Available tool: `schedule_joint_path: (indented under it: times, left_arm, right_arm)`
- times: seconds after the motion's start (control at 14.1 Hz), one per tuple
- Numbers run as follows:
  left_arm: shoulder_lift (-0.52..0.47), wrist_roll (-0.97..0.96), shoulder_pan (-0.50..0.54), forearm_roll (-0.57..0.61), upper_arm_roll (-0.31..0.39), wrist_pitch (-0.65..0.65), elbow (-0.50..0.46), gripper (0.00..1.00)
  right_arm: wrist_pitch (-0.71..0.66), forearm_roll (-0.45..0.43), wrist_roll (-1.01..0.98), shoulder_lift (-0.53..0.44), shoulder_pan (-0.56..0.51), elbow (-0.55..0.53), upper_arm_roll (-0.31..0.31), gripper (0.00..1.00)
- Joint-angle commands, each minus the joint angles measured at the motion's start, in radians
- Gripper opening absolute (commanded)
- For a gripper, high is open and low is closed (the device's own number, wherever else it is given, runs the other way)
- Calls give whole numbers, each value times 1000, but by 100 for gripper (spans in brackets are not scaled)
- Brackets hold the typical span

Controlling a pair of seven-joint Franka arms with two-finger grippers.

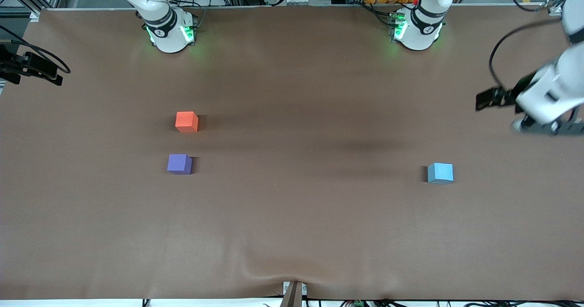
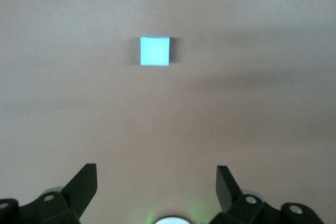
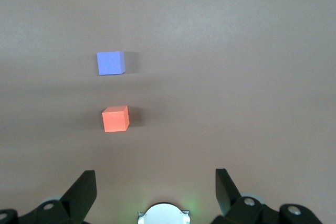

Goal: Place blue block between orange and purple blocks
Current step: 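Reach the left gripper down to the light-blue cube and grasp it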

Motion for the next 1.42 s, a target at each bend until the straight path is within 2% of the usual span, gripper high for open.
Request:
schedule_joint_path:
  times: [0.0, 0.21, 0.36, 0.71, 1.0, 1.35]
  left_arm:
    - [108, -48, 18, -41, 0, 96, 27, 100]
    - [174, -80, 38, -57, 0, 192, -20, 100]
    - [257, -82, 35, -56, -1, 251, -36, 100]
    - [332, 1, 33, 64, -9, 417, -156, 100]
    - [423, 48, 32, 87, -9, 509, -150, 100]
    - [480, 47, 32, 87, -9, 568, -148, 100]
  right_arm:
    - [-11, 7, -11, -3, 1, 5, -4, 100]
    - [-11, 7, -11, -1, -3, 5, -4, 100]
    - [-11, 7, -11, -1, -12, 4, -2, 100]
    - [-11, 7, -11, -1, -11, 4, -4, 100]
    - [-11, 9, -11, -3, -5, 2, -4, 100]
    - [-11, 9, -11, -1, -11, 1, -4, 100]
